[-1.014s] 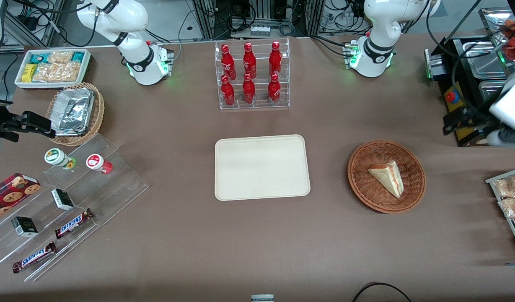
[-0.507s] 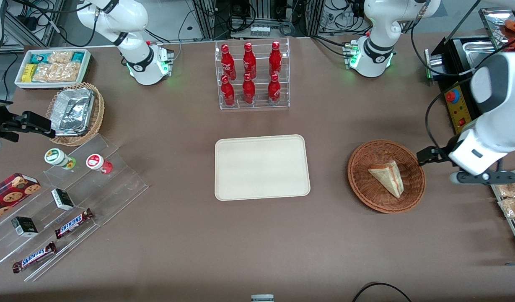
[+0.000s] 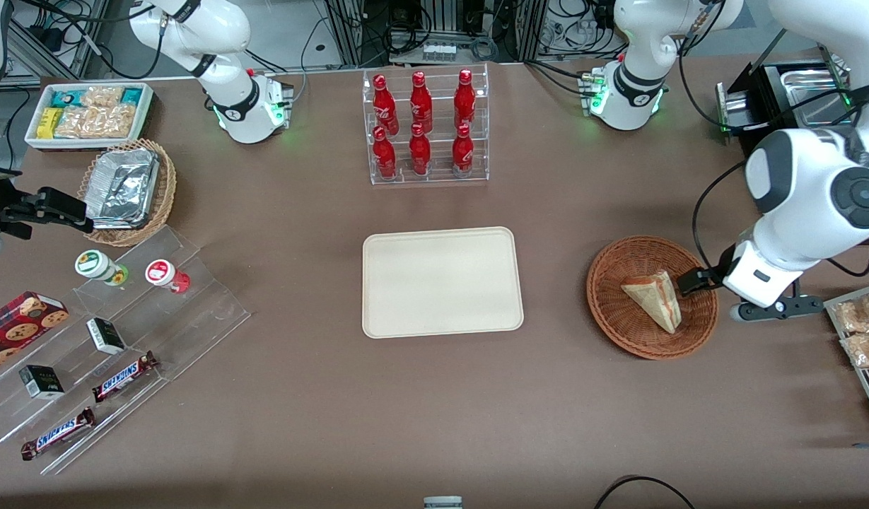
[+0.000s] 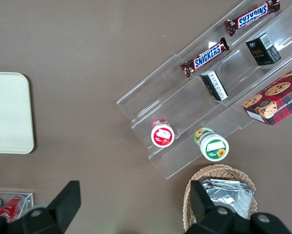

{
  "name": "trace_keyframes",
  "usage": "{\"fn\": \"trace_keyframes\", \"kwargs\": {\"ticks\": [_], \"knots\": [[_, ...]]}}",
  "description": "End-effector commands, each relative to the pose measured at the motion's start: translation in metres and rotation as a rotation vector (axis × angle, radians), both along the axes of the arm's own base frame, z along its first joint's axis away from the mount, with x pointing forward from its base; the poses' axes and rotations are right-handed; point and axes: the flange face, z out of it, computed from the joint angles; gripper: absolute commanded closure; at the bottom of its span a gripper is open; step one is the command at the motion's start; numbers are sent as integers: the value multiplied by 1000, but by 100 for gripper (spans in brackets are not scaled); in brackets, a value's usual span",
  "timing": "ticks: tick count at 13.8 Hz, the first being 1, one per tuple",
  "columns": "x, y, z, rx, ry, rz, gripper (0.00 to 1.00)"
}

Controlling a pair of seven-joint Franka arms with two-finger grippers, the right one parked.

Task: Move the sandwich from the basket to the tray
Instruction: 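Lower the left gripper around the wrapped sandwich and close it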

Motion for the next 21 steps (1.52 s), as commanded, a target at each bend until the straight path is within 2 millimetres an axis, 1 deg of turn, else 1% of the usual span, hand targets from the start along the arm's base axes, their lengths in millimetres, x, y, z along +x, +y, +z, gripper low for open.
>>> {"fn": "trace_keyframes", "kwargs": {"ticks": [1,4,5,7,10,12,17,19,20,21], "knots": [[-13,-21,-18,4,-34,109,0],[-18,-26,-39,-7,-51,246,0],[-22,-29,-46,-5,-47,253,0],[-36,-27,-68,-8,-57,254,0],[-44,-25,-90,-15,-72,295,0],[-47,-23,-99,-14,-65,303,0],[-51,-21,-135,-19,-66,308,0],[-53,-21,-140,-22,-75,307,0],[-53,-20,-143,-21,-71,309,1],[-53,-20,-143,-21,-71,310,11]]}}
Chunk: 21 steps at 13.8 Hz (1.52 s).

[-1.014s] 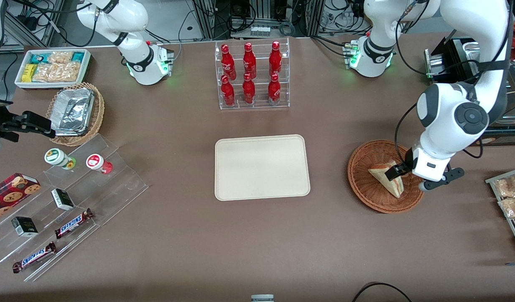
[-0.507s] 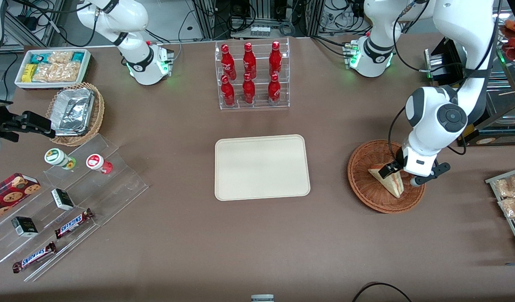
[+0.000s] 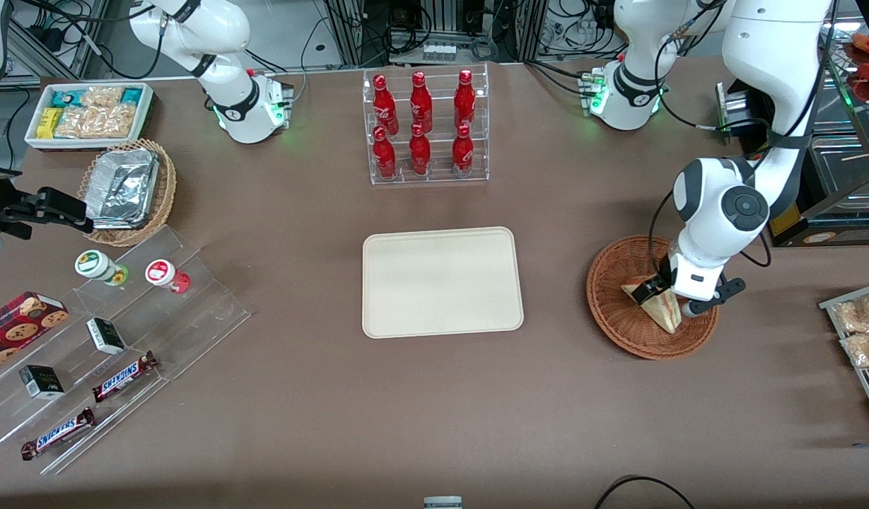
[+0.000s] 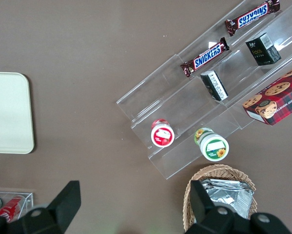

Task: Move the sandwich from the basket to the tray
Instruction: 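Lower the left gripper around the wrapped sandwich and close it, then lift the held sandwich out of the basket with the left gripper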

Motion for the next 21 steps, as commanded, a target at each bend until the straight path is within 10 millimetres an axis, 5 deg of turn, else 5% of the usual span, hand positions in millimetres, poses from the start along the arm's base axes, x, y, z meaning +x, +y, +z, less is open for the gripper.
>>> {"fn": "trace_keyframes", "kwargs": {"ticks": [1,2,3,6,10,13,15,18,21], "knots": [[-2,1,2,9,-18,17,41],[-2,1,2,9,-18,21,76],[-2,0,2,12,-19,15,99],[0,-1,11,14,-25,6,100],[18,-10,75,56,6,-32,100],[46,-48,145,69,69,-71,100],[46,-87,172,67,97,-121,100],[40,-156,195,29,63,-124,100],[27,-221,198,17,39,-144,100]]}}
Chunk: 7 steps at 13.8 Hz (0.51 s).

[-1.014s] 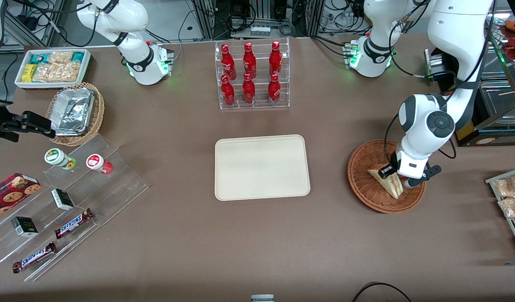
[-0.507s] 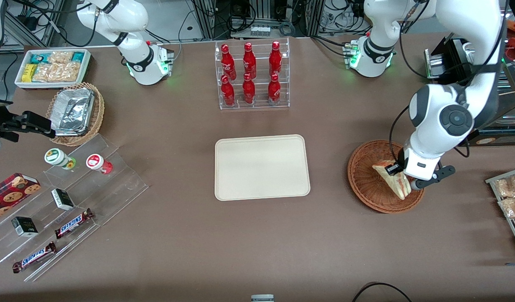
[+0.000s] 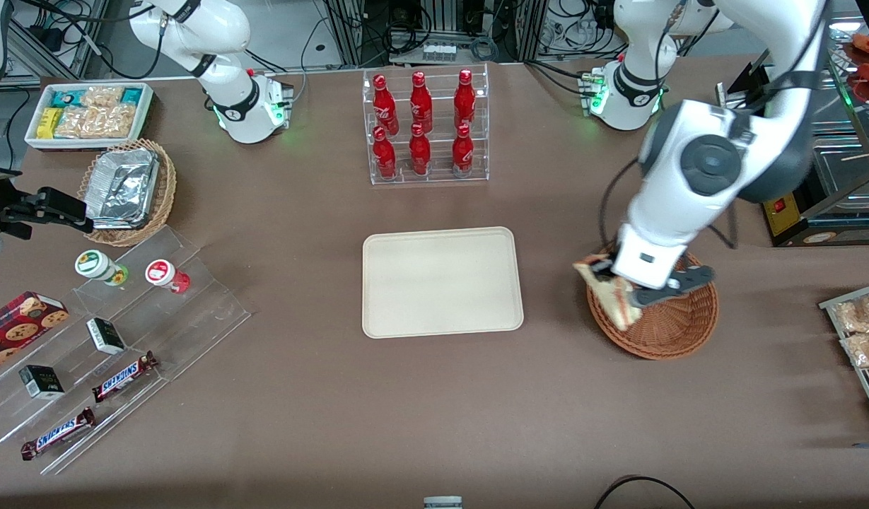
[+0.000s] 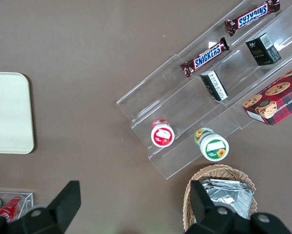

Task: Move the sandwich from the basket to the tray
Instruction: 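Lift the held sandwich out of the basket with the left gripper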

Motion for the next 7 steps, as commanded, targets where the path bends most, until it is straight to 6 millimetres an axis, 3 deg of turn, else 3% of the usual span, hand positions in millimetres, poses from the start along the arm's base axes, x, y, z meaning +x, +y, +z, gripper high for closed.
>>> {"fn": "trace_keyframes", "kwargs": {"ticks": [1,4,7], "knots": [[0,-47,-4,15,-11,9,100],[-15,-107,-22,45,-24,1,100],[-35,-155,-37,56,-27,-33,100]]}}
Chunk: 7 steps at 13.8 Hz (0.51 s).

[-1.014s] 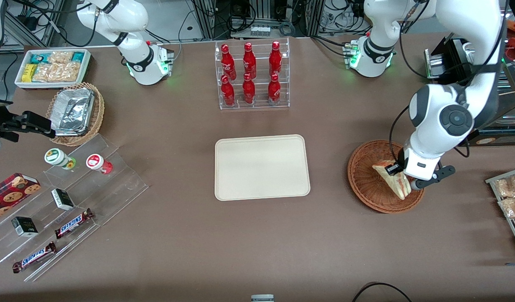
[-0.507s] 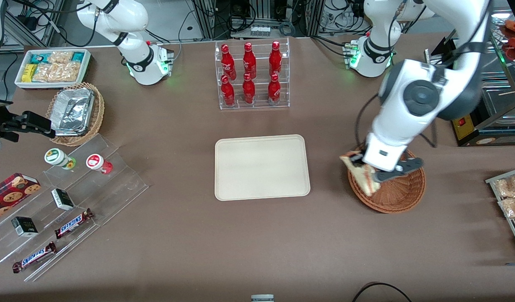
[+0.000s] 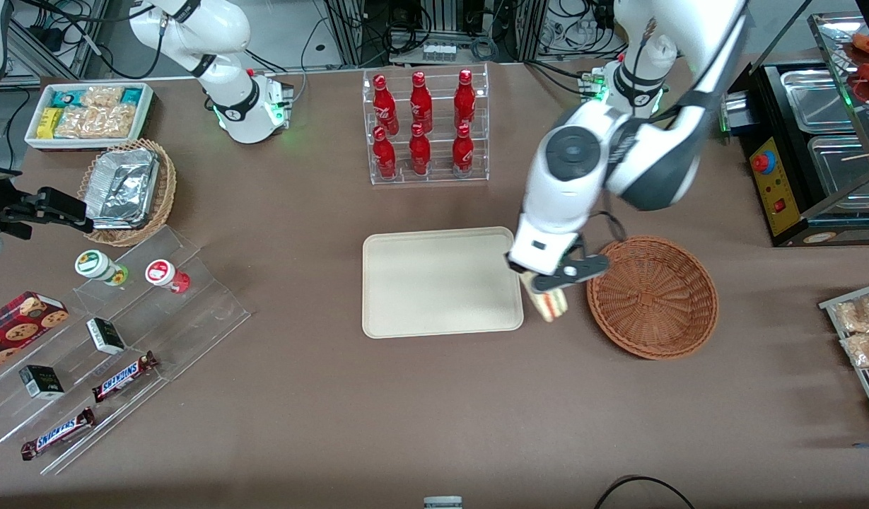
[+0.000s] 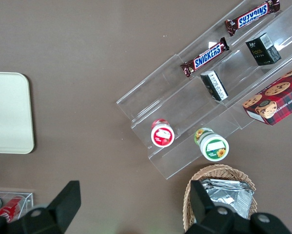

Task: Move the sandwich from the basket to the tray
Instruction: 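Carry the sandwich over the cream tray and lower it onto it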

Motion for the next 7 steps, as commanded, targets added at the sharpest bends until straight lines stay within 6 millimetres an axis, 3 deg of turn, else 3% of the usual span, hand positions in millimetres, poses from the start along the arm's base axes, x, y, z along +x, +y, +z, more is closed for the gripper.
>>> {"fn": "trace_keyframes", "kwargs": {"ticks": [1,2,5,7], "knots": [[-12,-44,-10,10,0,-35,100],[-22,-58,-19,13,10,-61,100],[-22,-79,-35,4,-3,-115,100],[-39,-111,-53,-22,-20,-180,100]]}}
